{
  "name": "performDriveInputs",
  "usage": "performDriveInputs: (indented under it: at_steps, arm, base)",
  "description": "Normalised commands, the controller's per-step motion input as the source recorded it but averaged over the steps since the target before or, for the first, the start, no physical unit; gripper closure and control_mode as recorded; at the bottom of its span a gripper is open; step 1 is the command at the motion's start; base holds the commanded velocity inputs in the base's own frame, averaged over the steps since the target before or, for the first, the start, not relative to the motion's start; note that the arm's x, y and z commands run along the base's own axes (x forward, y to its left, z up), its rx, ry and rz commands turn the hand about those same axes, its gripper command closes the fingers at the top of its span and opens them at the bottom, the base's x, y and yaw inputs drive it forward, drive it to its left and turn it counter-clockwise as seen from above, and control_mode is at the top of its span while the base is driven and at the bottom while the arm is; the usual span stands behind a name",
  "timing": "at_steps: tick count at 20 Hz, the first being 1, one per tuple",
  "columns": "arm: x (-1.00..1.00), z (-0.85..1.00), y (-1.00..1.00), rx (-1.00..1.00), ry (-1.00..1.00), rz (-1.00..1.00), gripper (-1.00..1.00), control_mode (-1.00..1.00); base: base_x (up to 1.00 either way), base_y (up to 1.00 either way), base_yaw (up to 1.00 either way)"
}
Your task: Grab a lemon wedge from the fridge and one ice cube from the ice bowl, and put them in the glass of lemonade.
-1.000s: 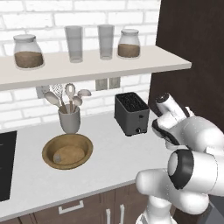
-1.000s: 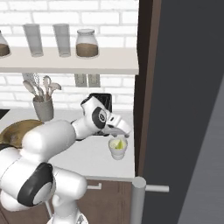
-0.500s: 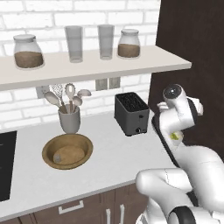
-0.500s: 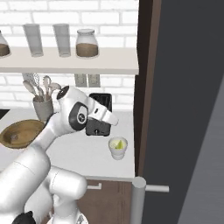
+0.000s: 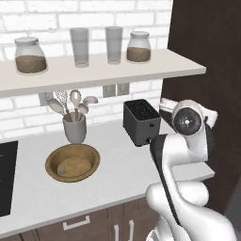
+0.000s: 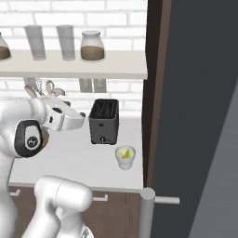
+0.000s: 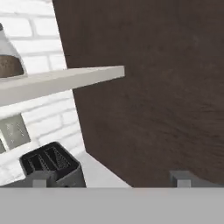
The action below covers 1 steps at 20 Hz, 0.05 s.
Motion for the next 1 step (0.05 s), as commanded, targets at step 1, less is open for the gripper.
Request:
performDriveInputs:
  at_steps: [1]
  arm:
    - [-0.69,1.00,1.00,-0.13,-0.62,0.08,-1.00,-1.00]
  base:
    - [0.00,0.00,0.00]
